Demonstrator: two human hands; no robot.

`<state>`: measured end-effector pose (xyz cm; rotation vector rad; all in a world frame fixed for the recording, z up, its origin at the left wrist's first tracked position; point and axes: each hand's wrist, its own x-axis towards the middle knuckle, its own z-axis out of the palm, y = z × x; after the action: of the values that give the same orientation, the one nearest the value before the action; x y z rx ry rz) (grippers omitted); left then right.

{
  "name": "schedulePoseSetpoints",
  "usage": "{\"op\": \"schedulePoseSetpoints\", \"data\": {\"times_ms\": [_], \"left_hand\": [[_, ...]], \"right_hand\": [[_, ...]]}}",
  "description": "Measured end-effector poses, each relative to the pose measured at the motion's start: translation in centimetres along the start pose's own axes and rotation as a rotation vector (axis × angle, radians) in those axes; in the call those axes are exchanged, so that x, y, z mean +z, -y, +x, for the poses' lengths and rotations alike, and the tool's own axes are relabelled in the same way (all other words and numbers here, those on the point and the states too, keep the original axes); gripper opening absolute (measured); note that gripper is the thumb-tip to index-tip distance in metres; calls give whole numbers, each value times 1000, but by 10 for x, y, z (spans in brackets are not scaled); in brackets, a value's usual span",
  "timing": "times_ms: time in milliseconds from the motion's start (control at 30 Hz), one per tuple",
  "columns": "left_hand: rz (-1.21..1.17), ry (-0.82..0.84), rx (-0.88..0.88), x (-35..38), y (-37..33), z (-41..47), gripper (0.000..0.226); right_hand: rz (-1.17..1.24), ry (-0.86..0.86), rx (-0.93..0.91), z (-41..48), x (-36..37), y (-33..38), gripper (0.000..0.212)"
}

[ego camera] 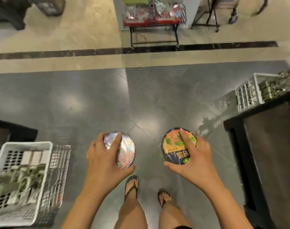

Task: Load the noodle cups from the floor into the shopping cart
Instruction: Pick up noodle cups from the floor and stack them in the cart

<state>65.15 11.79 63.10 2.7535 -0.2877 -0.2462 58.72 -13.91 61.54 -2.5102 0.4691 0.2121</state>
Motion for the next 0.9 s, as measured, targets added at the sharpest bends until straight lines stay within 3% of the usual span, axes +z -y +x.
{"op": "schedulePoseSetpoints", "data": {"times_ms": [133,367,633,767,900], "left_hand": [[42,-111,-119,-44,-12,-60,96],[49,-286,-445,-45,-32,-193,102],[-16,-435,-898,-32,-44,-344,100],[1,-534,-1100,-35,-41,-418,98],[-3,-624,-1270,-39,-30,-486,99]], "right_hand": [[-45,96,-103,-40,-23,32,115],[-133,266,-505,-96,-45,56,113],[-171,451,-899,-162,-13,99,101],[-270,644,-1147,-206,5,133,108],[-296,728,-1308,-259,28,169,110]]}}
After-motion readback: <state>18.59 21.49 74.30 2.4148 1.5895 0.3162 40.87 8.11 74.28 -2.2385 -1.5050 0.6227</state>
